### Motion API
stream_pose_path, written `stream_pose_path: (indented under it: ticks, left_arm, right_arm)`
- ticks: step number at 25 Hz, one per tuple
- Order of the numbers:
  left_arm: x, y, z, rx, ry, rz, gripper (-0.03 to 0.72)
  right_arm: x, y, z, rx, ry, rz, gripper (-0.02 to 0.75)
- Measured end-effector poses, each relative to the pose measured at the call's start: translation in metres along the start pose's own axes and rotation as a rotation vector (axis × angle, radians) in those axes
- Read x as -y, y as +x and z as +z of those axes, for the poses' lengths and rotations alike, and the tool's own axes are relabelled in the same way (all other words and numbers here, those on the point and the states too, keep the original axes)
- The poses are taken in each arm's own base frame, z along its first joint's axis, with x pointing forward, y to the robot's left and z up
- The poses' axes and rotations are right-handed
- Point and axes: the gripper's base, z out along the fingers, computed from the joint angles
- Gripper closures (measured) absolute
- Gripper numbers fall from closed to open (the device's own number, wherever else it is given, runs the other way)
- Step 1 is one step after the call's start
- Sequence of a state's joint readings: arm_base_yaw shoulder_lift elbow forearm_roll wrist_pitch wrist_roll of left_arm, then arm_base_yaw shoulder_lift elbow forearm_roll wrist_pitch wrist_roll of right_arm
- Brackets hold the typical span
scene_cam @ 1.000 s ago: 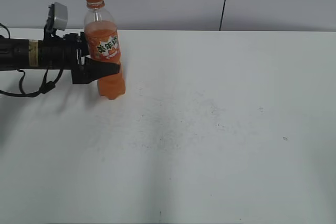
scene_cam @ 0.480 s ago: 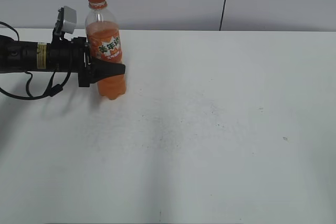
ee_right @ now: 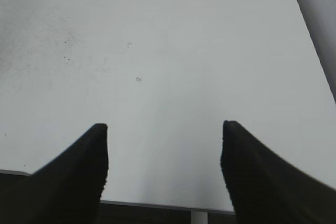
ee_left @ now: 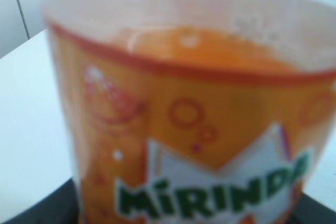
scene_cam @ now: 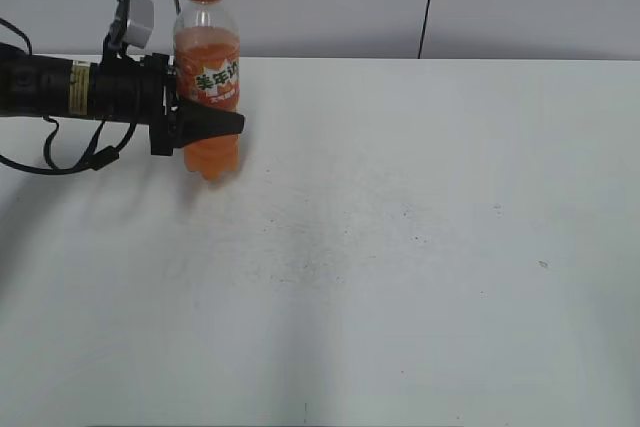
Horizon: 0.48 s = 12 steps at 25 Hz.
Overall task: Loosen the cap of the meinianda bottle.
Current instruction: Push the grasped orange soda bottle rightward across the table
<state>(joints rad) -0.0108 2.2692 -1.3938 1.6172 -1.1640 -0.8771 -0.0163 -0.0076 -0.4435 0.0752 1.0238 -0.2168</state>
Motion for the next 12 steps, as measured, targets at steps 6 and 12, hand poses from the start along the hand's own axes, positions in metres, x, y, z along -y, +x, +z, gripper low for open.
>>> stream_pose_path:
  ticks: [6, 12]
  left_arm:
    - [0.017, -0.025, -0.001, 0.020, 0.017, 0.031, 0.270]
    - [0.038, -0.025, 0.022, 0.021, 0.064, -0.004, 0.271]
  right_arm:
    - [0.000, 0.000, 0.000, 0.000, 0.000, 0.000, 0.231]
    - [0.000, 0.000, 0.000, 0.000, 0.000, 0.000, 0.231]
